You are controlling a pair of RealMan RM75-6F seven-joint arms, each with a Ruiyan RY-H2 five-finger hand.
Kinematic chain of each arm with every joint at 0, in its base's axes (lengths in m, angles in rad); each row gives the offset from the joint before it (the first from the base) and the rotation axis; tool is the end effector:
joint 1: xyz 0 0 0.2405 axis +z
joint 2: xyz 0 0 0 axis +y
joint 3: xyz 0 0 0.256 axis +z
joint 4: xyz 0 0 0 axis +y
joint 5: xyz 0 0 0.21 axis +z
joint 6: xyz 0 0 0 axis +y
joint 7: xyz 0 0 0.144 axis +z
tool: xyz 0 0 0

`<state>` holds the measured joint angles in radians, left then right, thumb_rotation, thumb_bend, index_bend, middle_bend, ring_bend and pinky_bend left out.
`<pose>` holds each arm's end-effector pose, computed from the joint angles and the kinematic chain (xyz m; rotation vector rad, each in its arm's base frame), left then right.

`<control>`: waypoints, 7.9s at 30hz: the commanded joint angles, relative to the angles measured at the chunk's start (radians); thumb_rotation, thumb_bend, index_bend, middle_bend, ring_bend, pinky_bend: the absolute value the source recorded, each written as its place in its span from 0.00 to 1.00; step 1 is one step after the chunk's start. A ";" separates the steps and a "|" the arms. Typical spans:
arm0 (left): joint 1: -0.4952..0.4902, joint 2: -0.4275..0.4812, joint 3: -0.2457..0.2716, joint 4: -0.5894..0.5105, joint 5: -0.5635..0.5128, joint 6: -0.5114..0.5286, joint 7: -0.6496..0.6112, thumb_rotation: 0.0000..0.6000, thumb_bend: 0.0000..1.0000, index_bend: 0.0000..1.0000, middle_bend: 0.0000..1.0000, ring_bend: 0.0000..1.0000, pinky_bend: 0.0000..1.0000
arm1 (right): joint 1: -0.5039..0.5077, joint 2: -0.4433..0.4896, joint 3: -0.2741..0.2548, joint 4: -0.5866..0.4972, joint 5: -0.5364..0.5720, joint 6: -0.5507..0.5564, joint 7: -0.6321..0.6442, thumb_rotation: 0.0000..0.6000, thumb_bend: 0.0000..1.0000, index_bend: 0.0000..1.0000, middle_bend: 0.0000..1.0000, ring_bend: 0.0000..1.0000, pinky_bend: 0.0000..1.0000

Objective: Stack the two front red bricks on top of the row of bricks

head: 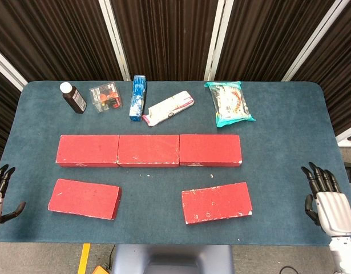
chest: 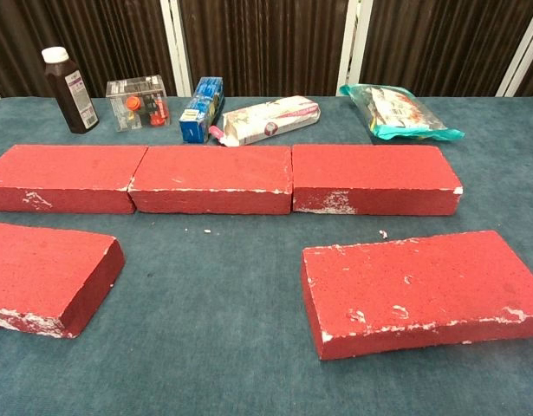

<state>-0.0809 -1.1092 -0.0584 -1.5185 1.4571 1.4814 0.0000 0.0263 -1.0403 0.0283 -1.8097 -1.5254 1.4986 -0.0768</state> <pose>-0.3354 0.1829 0.1762 -1.3618 -0.8378 -0.8121 -0.2843 -0.1571 0.1644 1.3737 -0.9674 0.9056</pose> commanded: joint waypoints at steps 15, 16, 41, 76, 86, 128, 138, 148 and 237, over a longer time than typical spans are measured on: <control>0.002 0.031 0.023 -0.059 0.015 -0.021 -0.012 1.00 0.21 0.00 0.00 0.00 0.00 | -0.010 0.019 -0.011 0.000 -0.016 0.004 0.034 1.00 0.84 0.04 0.00 0.00 0.00; -0.001 0.039 0.025 -0.069 0.015 -0.030 -0.005 1.00 0.21 0.00 0.00 0.00 0.00 | -0.008 0.021 -0.010 -0.001 -0.013 0.000 0.037 1.00 0.84 0.04 0.00 0.00 0.00; -0.170 0.190 0.082 -0.522 -0.049 -0.355 0.424 1.00 0.00 0.00 0.00 0.00 0.00 | 0.033 0.010 -0.011 -0.010 0.038 -0.091 -0.021 1.00 0.84 0.03 0.00 0.00 0.00; -0.437 -0.048 0.055 -0.524 -0.532 -0.430 0.787 1.00 0.00 0.00 0.00 0.00 0.00 | 0.041 0.007 -0.016 -0.018 0.051 -0.105 -0.039 1.00 0.84 0.03 0.00 0.00 0.00; -0.476 -0.070 0.065 -0.469 -0.576 -0.426 0.777 1.00 0.00 0.00 0.00 0.00 0.00 | 0.044 0.002 -0.015 -0.020 0.059 -0.111 -0.052 1.00 0.84 0.03 0.00 0.00 0.00; -0.524 -0.070 0.128 -0.365 -0.686 -0.410 0.713 1.00 0.00 0.00 0.07 0.00 0.00 | 0.057 -0.014 -0.022 -0.025 0.074 -0.132 -0.089 1.00 0.84 0.03 0.00 0.00 0.00; -0.529 -0.071 0.132 -0.369 -0.694 -0.388 0.727 1.00 0.19 0.00 0.13 0.00 0.01 | 0.057 -0.016 -0.021 -0.023 0.073 -0.129 -0.088 1.00 0.84 0.03 0.00 0.00 0.00; -0.527 -0.050 0.129 -0.382 -0.709 -0.369 0.721 1.00 0.19 0.03 0.17 0.00 0.01 | 0.055 -0.017 -0.020 -0.024 0.073 -0.123 -0.084 1.00 0.84 0.03 0.00 0.00 0.00; -1.214 -0.158 -0.066 -0.029 -1.727 -0.626 1.041 1.00 0.19 0.00 0.04 0.00 0.01 | 0.077 -0.044 -0.025 -0.021 0.105 -0.160 -0.135 1.00 0.84 0.04 0.00 0.00 0.00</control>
<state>-1.2944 -1.2666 -0.1249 -1.5474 -0.2691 0.8542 1.0415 0.1035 -1.0841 0.0028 -1.8305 -1.4206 1.3390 -0.2114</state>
